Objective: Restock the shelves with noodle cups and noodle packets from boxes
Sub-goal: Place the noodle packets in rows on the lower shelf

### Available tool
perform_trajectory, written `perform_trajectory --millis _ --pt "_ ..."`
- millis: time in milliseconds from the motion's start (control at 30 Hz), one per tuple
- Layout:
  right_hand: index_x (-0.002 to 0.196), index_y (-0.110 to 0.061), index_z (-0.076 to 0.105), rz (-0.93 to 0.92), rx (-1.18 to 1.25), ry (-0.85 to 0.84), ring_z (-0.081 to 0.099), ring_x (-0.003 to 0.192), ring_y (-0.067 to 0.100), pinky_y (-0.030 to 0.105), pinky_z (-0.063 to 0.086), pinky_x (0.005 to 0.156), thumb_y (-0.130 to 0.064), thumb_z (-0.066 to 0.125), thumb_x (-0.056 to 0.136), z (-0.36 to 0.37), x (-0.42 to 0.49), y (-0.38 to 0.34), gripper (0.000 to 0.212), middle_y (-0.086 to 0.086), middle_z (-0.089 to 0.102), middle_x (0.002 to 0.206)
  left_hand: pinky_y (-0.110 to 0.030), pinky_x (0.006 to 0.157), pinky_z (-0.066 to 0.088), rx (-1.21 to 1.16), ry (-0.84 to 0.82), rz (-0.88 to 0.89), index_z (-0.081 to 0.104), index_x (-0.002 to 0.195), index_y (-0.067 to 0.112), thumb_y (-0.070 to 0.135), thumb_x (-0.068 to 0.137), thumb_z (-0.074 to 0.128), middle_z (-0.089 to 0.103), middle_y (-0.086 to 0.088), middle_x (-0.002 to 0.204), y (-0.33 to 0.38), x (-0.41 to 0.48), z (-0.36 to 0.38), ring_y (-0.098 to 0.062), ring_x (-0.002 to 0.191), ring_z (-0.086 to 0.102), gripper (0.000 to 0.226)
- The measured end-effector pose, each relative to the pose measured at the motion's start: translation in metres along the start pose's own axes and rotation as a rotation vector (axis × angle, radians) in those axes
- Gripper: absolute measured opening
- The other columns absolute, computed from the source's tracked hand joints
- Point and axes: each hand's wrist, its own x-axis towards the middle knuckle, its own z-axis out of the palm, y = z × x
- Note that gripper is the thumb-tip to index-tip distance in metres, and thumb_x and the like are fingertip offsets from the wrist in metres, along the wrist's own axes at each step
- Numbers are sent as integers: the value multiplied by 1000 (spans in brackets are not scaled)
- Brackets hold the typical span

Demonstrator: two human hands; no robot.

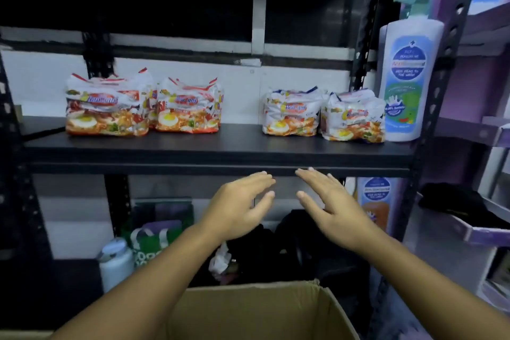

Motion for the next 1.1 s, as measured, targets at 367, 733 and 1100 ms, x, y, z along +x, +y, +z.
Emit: perform_trajectory --millis 367,733,1100 --pt "155 -35 41 178 51 -708 46 132 4 25 37 109 -63 49 99 124 -112 -12 63 -14 45 155 -35 97 51 156 -728 -281 68 132 18 45 100 59 69 -2 131 -41 -152 28 -23 120 62 43" --pt "158 -25 32 285 108 -1228 47 137 18 27 38 108 -55 68 92 261 -135 9 81 3 44 156 -40 111 45 216 -1346 -537 39 157 16 53 93 67 46 -5 158 -112 -240 96 -26 137 49 79" --pt "151 -33 32 189 413 -1415 57 126 9 28 46 109 -47 91 72 388 -185 1 99 -14 54 142 -32 82 49 346 -1595 -630 51 141 13 37 85 82 61 -10 133 -144 -304 148 -26 108 61 68"
